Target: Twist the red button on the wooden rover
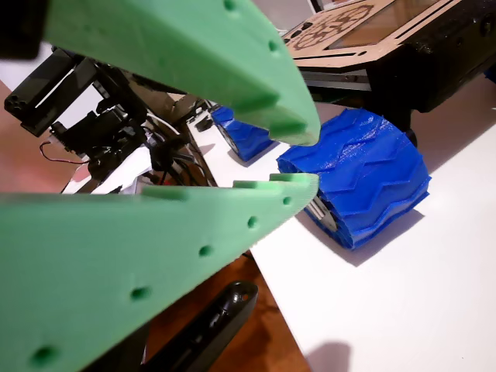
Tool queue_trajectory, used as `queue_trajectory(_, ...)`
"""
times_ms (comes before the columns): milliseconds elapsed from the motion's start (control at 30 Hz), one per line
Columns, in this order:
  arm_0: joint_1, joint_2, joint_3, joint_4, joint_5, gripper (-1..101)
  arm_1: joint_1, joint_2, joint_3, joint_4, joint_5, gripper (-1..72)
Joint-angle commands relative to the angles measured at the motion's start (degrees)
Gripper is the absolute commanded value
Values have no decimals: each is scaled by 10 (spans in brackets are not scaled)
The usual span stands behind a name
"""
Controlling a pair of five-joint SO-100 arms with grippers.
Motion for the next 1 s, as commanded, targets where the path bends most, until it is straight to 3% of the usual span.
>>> queue_trajectory(0, -4, 54, 30, 0, 4, 0, -4, 3, -4, 3, -3, 2)
queue_trajectory(567, 1, 54, 15, -14, 4, 0, -4, 3, -4, 3, -3, 2)
queue_trajectory(967, 1, -30, -255, 69, 4, 0, -4, 3, -4, 3, -3, 2)
